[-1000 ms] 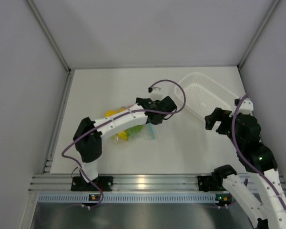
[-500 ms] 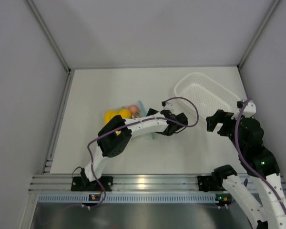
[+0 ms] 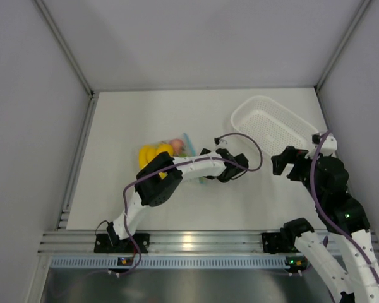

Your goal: Open the zip-top bag and remove the fake food

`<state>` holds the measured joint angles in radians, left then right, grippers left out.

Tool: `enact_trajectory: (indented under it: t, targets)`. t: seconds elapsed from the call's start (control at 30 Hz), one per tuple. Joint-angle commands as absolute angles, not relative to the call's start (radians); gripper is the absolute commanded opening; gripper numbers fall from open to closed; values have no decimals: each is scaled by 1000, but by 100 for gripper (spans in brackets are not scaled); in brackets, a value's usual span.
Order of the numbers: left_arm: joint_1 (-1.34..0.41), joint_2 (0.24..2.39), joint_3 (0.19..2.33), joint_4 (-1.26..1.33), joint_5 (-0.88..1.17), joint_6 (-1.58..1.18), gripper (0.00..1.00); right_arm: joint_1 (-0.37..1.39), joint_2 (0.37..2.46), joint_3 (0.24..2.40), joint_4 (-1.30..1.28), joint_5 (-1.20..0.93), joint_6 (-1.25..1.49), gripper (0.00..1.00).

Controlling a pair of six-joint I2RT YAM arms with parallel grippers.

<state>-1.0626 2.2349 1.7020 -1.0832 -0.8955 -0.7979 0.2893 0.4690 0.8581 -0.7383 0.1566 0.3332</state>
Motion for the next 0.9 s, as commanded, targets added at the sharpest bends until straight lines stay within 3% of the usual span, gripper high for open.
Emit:
enact_trajectory:
  t: [0.0, 0.1, 0.23, 0.27, 0.37, 0.6, 0.87]
  targets:
    - [-1049, 2210, 1709, -1106, -923, -811, 47, 278, 462, 854, -698, 140, 325, 99]
    - [-1045, 2200, 1701, -1103, -922, -818, 42, 278, 462, 848, -692, 132, 328, 99]
    - [-1037, 2187, 1684, -1104, -922, -821, 26, 278, 463, 844, -690, 130, 330, 99]
    - [-1037, 2184, 1681, -1104, -922, -822, 12, 278, 463, 842, -689, 127, 330, 99]
    - [-1032, 2163, 1672, -1104, -923, -837, 0, 278, 465, 839, -684, 123, 328, 99]
    - [-1026, 2014, 1681, -1103, -942, -905, 0, 278, 483, 795, -597, -58, 319, 100]
    - [-1022, 1809, 1765, -1101, -999, -998, 0, 276, 541, 698, -307, -509, 339, 99]
